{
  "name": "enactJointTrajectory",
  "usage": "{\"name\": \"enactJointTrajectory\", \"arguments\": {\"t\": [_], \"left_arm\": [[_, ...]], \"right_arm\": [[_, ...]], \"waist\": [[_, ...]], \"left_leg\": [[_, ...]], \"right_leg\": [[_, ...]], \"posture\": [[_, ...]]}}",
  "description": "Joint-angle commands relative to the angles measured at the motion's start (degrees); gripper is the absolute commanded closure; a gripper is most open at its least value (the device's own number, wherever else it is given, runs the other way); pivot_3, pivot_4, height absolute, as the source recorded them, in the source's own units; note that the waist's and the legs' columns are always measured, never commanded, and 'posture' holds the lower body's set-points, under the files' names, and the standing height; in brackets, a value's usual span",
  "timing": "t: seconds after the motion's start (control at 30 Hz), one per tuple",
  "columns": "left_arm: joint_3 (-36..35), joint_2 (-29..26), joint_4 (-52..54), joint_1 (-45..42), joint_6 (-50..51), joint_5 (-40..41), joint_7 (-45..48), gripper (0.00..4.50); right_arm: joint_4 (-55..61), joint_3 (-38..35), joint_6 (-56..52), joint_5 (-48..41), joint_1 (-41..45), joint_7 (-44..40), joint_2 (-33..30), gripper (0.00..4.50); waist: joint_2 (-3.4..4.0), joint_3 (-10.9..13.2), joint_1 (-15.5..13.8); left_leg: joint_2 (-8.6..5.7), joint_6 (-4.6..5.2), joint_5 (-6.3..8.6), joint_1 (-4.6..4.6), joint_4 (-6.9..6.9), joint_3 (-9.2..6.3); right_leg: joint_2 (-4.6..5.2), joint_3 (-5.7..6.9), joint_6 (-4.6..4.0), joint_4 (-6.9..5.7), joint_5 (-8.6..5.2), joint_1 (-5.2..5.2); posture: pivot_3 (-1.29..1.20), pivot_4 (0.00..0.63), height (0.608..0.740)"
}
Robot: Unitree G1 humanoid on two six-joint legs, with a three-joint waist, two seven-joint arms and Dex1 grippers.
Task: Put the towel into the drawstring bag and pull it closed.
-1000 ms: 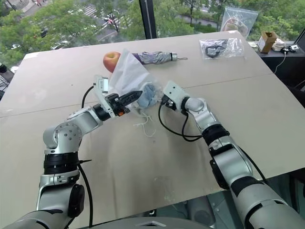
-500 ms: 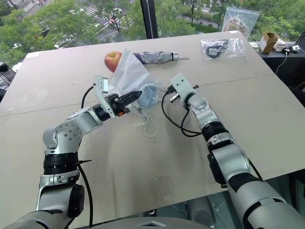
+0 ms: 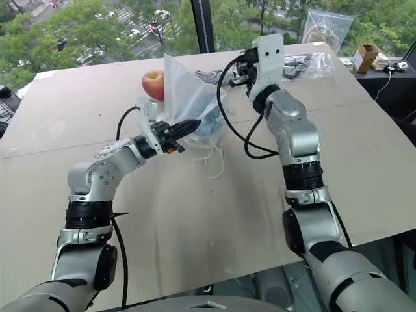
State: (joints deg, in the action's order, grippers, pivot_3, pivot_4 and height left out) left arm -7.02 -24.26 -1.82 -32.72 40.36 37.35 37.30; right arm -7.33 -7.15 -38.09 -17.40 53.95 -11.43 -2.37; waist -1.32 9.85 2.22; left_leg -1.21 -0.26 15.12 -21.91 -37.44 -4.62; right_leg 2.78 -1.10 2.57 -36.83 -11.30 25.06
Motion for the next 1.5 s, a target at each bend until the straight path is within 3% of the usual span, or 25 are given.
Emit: {"name": "enactJointTrajectory", "arguments": {"t": [0.03, 0.13, 0.2, 0.37, 0.5, 0.63, 0.83, 1.0, 1.2, 1.4, 1.5], "left_arm": [[-0.45, 0.45, 0.23, -2.47, -4.55, -0.91, 2.22, 3.28], [-2.09, 1.08, -0.49, -3.46, -6.36, -1.39, 0.23, 1.89], [-4.28, 0.80, 2.29, -2.64, -5.10, 2.12, 1.50, 1.52], [-5.81, -3.55, 11.41, 4.60, 1.36, 7.53, 3.84, 1.52], [-0.54, -8.67, 16.64, 14.23, 3.16, 3.47, 5.00, 1.52], [3.89, -9.84, 18.52, 19.17, 2.11, -1.62, 2.65, 1.52], [7.08, -1.26, 10.32, 19.41, -12.34, -12.79, -4.31, 1.52], [9.21, 2.45, 0.05, 17.58, -22.28, -19.85, -5.26, 1.52], [10.24, 5.18, -0.48, 16.19, -20.39, -17.85, -2.03, 1.52], [13.76, 2.93, -1.76, 15.41, -18.11, -22.41, -0.23, 1.52], [14.02, 2.43, -2.37, 15.07, -17.39, -23.80, -0.52, 2.23]], "right_arm": [[3.74, -4.91, -8.71, -5.41, 2.82, 4.48, 1.30, 4.50], [3.20, -4.02, -10.53, -4.76, 1.94, 5.24, 0.49, 4.50], [3.08, -3.96, -11.15, -4.81, 1.51, 5.69, 0.60, 4.50], [2.44, -5.12, -10.74, -4.91, 0.68, 7.89, 1.78, 4.50], [1.96, -4.95, -10.04, -4.53, 0.23, 9.04, 2.55, 4.50], [2.13, -4.70, -9.87, -4.59, 0.12, 9.32, 2.73, 4.50], [2.05, -3.97, -9.50, -4.04, -0.03, 9.48, 2.49, 4.50], [1.73, -3.11, -8.78, -3.22, 0.04, 9.22, 2.25, 4.50], [1.67, -2.41, -7.96, -2.40, -0.30, 9.21, 1.85, 4.50], [2.41, -3.01, -7.87, -2.63, -0.80, 10.03, 2.40, 4.50], [2.74, -3.40, -7.74, -2.73, -1.00, 10.49, 2.47, 4.50]], "waist": [[0.00, 0.00, -0.08], [0.00, 0.00, -0.07], [0.00, 0.00, 0.15], [0.01, 0.00, 0.82], [0.02, 0.00, 1.14], [0.03, 0.01, 0.50], [0.04, 0.01, -0.09], [0.06, -0.01, -0.04], [0.05, -0.02, 0.02], [0.06, -0.03, -0.08], [0.08, -0.05, -0.07]], "left_leg": [[0.00, 0.00, 0.00, -0.03, 0.00, 0.01], [-0.02, -0.01, -0.01, -0.09, 0.00, 0.04], [-0.03, 0.00, 0.00, -0.11, 0.00, 0.08], [0.09, 0.00, 0.00, -0.10, 0.11, 0.26], [0.08, 0.14, 0.08, -0.07, 0.14, 0.30], [0.03, 0.17, 0.09, -0.11, 0.10, 0.25], [0.00, 0.17, 0.09, -0.02, 0.04, 0.28], [0.01, 0.16, 0.08, -0.03, 0.08, 0.33], [0.00, 0.18, 0.09, -0.02, 0.04, 0.31], [-0.02, 0.18, 0.09, -0.05, 0.03, 0.31], [-0.02, 0.18, 0.09, 0.00, 0.03, 0.31]], "right_leg": [[0.00, 0.00, 0.00, 0.00, 0.00, 0.02], [0.02, 0.00, 0.00, 0.04, 0.00, 0.06], [0.02, -0.02, 0.01, 0.06, 0.00, 0.10], [-0.02, -0.20, 0.01, 0.02, 0.00, 0.23], [-0.03, -0.26, 0.01, 0.01, 0.00, 0.24], [-0.03, -0.17, 0.01, 0.00, 0.00, 0.22], [-0.03, -0.11, 0.00, -0.02, 0.00, 0.09], [-0.02, -0.06, 0.00, -0.02, 0.00, 0.11], [0.00, -0.09, 0.00, -0.04, 0.00, 0.10], [0.00, -0.01, 0.00, -0.04, 0.00, 0.07], [0.01, -0.01, 0.01, -0.03, 0.00, 0.03]], "posture": [[0.00, 0.150, 0.740], [0.00, 0.150, 0.740], [0.00, 0.150, 0.740], [0.00, 0.150, 0.740], [0.00, 0.150, 0.740], [0.00, 0.150, 0.740], [0.00, 0.150, 0.740], [0.00, 0.150, 0.740], [0.00, 0.150, 0.740], [0.00, 0.150, 0.740], [0.00, 0.150, 0.740]]}}
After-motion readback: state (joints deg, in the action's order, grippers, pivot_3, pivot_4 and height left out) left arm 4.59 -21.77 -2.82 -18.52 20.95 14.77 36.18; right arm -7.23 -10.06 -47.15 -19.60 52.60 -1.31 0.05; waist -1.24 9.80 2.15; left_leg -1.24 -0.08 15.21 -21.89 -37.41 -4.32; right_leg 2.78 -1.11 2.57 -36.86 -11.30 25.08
